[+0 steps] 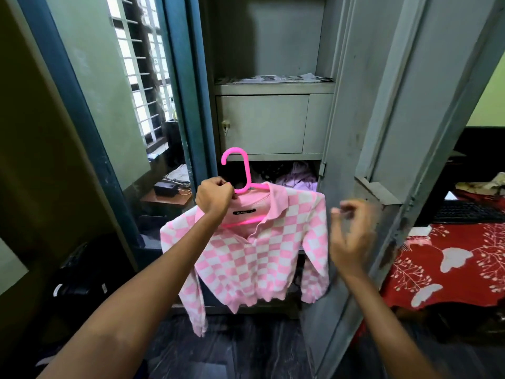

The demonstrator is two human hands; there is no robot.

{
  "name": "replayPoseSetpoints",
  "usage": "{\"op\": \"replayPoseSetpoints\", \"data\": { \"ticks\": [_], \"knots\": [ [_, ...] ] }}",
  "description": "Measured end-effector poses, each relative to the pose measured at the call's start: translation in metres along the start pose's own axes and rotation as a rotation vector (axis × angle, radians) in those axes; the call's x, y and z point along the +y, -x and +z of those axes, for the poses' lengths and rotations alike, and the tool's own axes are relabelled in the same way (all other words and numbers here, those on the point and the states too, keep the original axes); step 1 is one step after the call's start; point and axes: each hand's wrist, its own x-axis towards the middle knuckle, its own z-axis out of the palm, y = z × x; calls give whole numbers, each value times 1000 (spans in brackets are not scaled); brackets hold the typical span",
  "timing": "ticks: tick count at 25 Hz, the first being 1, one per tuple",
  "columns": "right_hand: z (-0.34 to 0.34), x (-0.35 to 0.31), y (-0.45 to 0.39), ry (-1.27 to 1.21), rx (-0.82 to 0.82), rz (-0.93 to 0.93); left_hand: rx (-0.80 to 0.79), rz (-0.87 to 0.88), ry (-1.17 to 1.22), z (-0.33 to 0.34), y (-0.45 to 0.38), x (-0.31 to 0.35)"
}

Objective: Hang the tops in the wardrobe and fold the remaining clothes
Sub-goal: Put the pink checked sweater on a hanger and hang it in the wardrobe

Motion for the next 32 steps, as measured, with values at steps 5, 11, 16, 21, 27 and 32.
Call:
{"op": "replayPoseSetpoints", "data": {
  "ticks": [5, 11, 16, 21, 27, 32],
  "knots": [
    [118, 36, -46, 60, -689, 270, -55, 21, 2, 46, -20, 9],
    [204, 92, -86, 108, -802, 448, -348, 45, 40, 88, -96, 8],
    [228, 98, -81, 211, -633, 595, -612, 495, -216, 82, -164, -7],
    [237, 102, -85, 213, -591, 717, -411, 938, -1288, 72, -209, -15],
    [229, 103, -96, 205, -576, 756, -305, 961, -1635, 67, -203, -7],
    [220, 108, -101, 213, -553, 764, -238, 886, -1586, 66, -179, -9]
  ]
}}
